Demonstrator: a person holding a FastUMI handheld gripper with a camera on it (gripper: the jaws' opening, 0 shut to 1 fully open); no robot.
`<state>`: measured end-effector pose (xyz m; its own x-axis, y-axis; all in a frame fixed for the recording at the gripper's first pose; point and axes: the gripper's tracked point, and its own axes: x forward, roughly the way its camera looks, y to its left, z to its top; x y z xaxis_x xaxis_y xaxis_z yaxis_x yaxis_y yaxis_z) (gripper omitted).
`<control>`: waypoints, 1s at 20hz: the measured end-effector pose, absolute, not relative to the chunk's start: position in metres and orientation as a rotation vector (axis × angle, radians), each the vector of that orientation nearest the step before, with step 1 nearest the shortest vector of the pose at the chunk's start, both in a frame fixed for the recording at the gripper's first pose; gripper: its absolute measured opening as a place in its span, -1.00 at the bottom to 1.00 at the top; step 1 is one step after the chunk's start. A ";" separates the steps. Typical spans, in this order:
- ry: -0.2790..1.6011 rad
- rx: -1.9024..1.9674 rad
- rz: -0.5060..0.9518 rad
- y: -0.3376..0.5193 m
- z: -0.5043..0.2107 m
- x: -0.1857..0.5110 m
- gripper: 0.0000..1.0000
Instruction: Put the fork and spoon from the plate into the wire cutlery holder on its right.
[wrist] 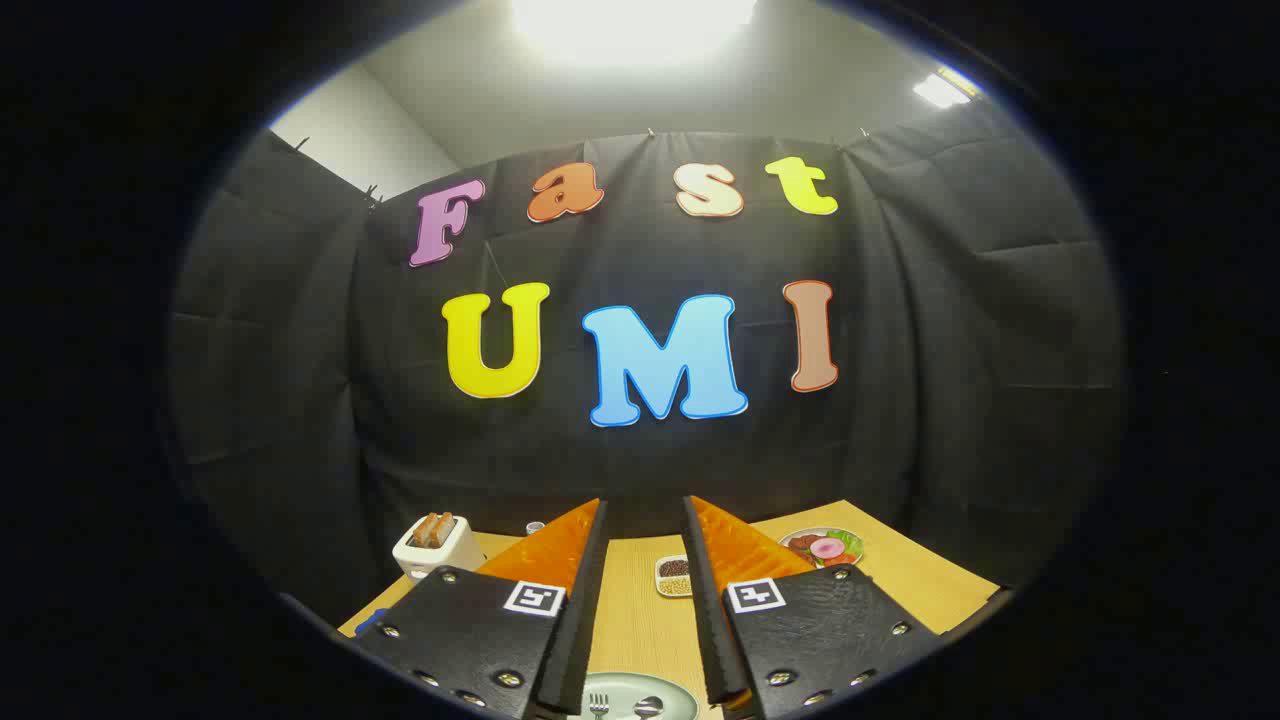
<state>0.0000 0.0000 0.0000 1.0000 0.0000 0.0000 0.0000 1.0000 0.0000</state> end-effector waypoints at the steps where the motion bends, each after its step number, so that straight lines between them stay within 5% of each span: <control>1: -0.002 -0.001 -0.002 0.000 0.001 0.000 -0.11; 20: 0.185 -0.038 0.049 0.016 -0.069 0.011 -0.11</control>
